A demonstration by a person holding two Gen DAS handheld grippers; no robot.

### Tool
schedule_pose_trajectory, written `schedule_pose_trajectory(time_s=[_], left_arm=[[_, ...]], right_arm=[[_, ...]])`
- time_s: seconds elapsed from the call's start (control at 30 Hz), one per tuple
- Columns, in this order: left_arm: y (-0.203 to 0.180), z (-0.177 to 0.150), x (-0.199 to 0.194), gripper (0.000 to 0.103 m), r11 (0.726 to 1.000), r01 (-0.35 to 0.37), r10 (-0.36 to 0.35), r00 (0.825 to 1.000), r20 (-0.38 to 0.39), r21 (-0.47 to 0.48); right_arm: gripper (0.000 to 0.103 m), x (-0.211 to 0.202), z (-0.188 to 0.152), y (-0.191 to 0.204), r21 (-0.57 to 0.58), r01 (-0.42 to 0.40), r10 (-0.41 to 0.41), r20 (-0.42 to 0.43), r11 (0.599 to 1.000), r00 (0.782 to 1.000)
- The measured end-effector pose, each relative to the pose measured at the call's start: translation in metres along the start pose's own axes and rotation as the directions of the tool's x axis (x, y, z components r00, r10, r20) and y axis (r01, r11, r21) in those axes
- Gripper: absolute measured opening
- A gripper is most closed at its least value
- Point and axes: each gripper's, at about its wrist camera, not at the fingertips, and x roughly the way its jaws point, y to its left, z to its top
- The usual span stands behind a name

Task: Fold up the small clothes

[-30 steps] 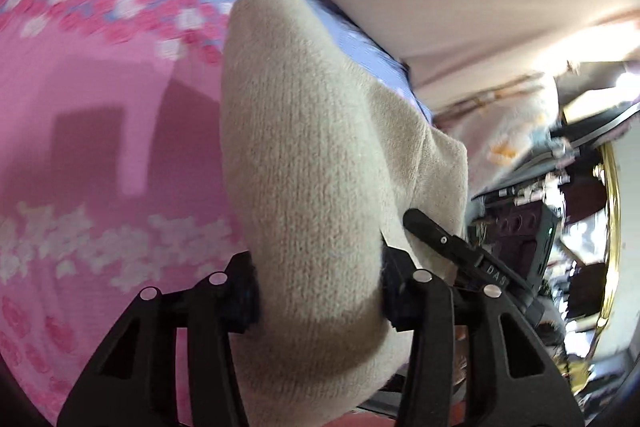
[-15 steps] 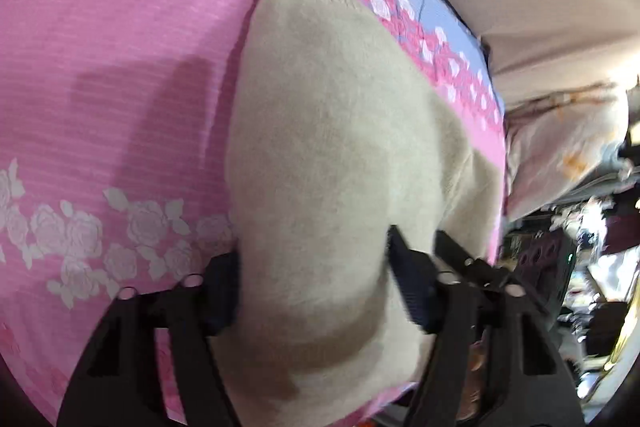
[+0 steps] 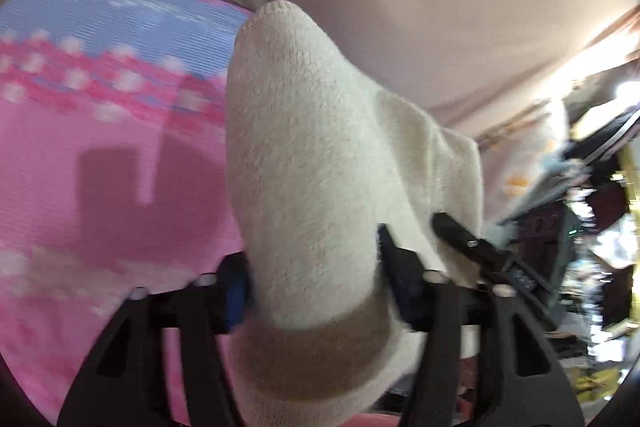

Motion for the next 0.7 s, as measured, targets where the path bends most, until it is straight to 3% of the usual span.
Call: schedule_pose_trajectory(time_s=[0.03,0.1,0.13,0.17,0.2,0.23,0.3,0.33,0.4,0.5,0.53,0.57,0.6,0.63,0.7], left_arm=[[0.014,0.0,0.006,0.098,0.997,-0.073,0.073,0.997,0.01,0.017],[0.057,-0.005,0.035,0.094,0.964,-0.265,0.265,0.964,0.01,0.019],[0.08,-0.011,0.044,0.086,0.94,-0.339,0.338,0.94,-0.045,-0.025],[0.103,-0.019,0.048,0.077,0.944,-0.307,0.294,0.949,-0.109,-0.123],[0.118,-0.028,0.043,0.077,0.954,-0.209,0.188,0.975,-0.115,-0.214],[0.134,-0.039,0.031,0.079,0.945,-0.104,0.087,0.994,-0.068,-0.309],[0.149,-0.049,0.018,0.088,0.927,-0.095,0.095,0.995,-0.017,-0.363],[0.155,-0.05,0.017,0.088,0.924,-0.104,0.107,0.994,-0.012,-0.367],[0.165,-0.049,0.021,0.088,0.918,-0.13,0.122,0.992,-0.044,-0.375],[0.175,-0.033,0.046,0.094,0.914,-0.107,0.089,0.994,-0.064,-0.39],[0.182,-0.031,0.054,0.093,0.914,-0.118,0.093,0.992,-0.083,-0.388],[0.182,-0.026,0.066,0.09,0.92,-0.096,0.064,0.993,-0.096,-0.38],[0.182,-0.024,0.073,0.069,0.929,-0.069,0.032,0.994,-0.107,-0.364],[0.177,-0.019,0.081,0.055,0.941,-0.029,-0.013,0.992,-0.123,-0.338],[0.157,-0.004,0.079,0.042,0.961,-0.043,0.009,0.992,-0.124,-0.274]], right_arm=[[0.065,0.021,-0.007,0.002,-0.025,0.047,-0.047,-0.006,0.999,0.999],[0.06,0.067,-0.018,-0.004,-0.028,0.2,-0.202,-0.09,0.979,0.975],[0.05,0.077,-0.023,-0.007,0.008,0.19,-0.187,-0.143,0.982,0.972],[0.049,0.075,-0.029,-0.009,0.064,0.115,-0.103,-0.157,0.991,0.982],[0.05,0.07,-0.035,-0.007,0.089,0.073,-0.061,-0.137,0.993,0.989],[0.061,0.067,-0.038,-0.004,0.081,0.082,-0.072,-0.126,0.993,0.989],[0.079,0.069,-0.042,0.001,0.038,0.128,-0.123,-0.106,0.991,0.987],[0.083,0.077,-0.043,0.001,0.024,0.156,-0.153,-0.105,0.987,0.983],[0.083,0.099,-0.04,-0.012,0.04,0.183,-0.176,-0.142,0.982,0.974],[0.085,0.138,-0.044,-0.037,0.161,0.133,-0.094,-0.231,0.978,0.968],[0.078,0.152,-0.046,-0.043,0.2,0.105,-0.051,-0.257,0.974,0.965],[0.07,0.153,-0.048,-0.041,0.19,0.111,-0.06,-0.254,0.975,0.965],[0.055,0.15,-0.045,-0.036,0.169,0.112,-0.069,-0.241,0.979,0.968],[0.045,0.144,-0.041,-0.03,0.164,0.097,-0.057,-0.233,0.982,0.971],[0.039,0.117,-0.029,-0.012,0.123,0.059,-0.038,-0.167,0.991,0.985]])
